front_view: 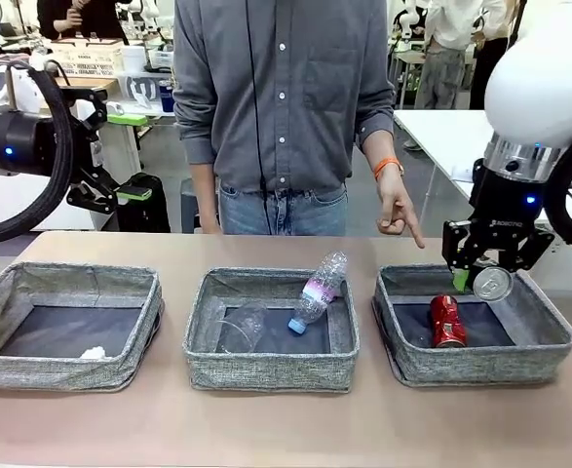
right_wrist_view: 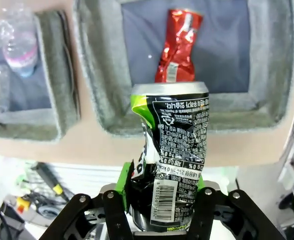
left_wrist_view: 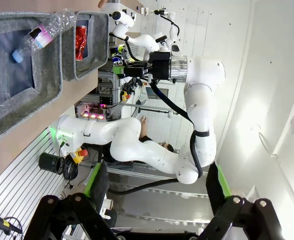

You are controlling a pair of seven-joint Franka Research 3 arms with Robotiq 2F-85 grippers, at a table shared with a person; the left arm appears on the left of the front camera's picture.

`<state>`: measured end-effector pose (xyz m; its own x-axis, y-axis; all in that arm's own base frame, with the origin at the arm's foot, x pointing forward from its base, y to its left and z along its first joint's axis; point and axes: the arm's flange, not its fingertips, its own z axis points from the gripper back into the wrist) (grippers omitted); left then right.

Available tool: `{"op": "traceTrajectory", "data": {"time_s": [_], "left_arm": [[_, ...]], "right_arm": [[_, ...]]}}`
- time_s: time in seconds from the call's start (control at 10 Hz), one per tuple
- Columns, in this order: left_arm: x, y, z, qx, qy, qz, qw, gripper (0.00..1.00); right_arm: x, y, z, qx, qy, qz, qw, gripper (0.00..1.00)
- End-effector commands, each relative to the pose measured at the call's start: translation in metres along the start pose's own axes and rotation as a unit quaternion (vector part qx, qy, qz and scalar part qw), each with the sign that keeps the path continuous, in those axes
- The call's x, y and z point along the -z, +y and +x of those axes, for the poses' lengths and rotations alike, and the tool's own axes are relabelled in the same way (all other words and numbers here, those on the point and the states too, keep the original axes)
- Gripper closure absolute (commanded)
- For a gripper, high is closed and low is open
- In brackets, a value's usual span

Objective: Sort the waste into the appropriate baskets.
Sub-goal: Place the picked waste into the Fabric basket indicated by the person.

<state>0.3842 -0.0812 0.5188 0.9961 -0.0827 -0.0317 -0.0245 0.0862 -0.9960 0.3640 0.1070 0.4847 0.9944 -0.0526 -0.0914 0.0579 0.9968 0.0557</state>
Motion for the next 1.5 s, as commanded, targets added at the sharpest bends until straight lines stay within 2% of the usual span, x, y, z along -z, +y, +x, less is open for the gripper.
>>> {"op": "traceTrajectory", "data": {"time_s": [0.0, 0.2, 0.3, 1.2, 1.3, 1.4], "left_arm": [[0.002, -0.003, -0.001, 0.000, 0.000, -0.009, 1.000, 0.00], [0.002, -0.003, -0.001, 0.000, 0.000, -0.009, 1.000, 0.00], [0.002, -0.003, -0.001, 0.000, 0.000, -0.009, 1.000, 0.00], [0.002, -0.003, -0.001, 0.000, 0.000, -0.009, 1.000, 0.00], [0.002, -0.003, -0.001, 0.000, 0.000, -0.009, 1.000, 0.00], [0.002, -0.003, -0.001, 0.000, 0.000, -0.009, 1.000, 0.00]], "right_arm": [[0.000, 0.002, 0.001, 0.013, -0.015, 0.016, 1.000, 0.48], [0.000, 0.001, 0.002, 0.017, -0.012, 0.017, 1.000, 0.48], [-0.001, 0.001, 0.003, 0.018, -0.021, 0.022, 0.999, 0.00], [-0.003, 0.003, 0.003, 0.025, -0.033, 0.034, 0.999, 0.00], [-0.007, 0.007, 0.003, 0.025, -0.032, 0.046, 0.998, 0.00], [-0.023, 0.017, 0.002, 0.025, -0.009, 0.155, 0.988, 0.00]]}}
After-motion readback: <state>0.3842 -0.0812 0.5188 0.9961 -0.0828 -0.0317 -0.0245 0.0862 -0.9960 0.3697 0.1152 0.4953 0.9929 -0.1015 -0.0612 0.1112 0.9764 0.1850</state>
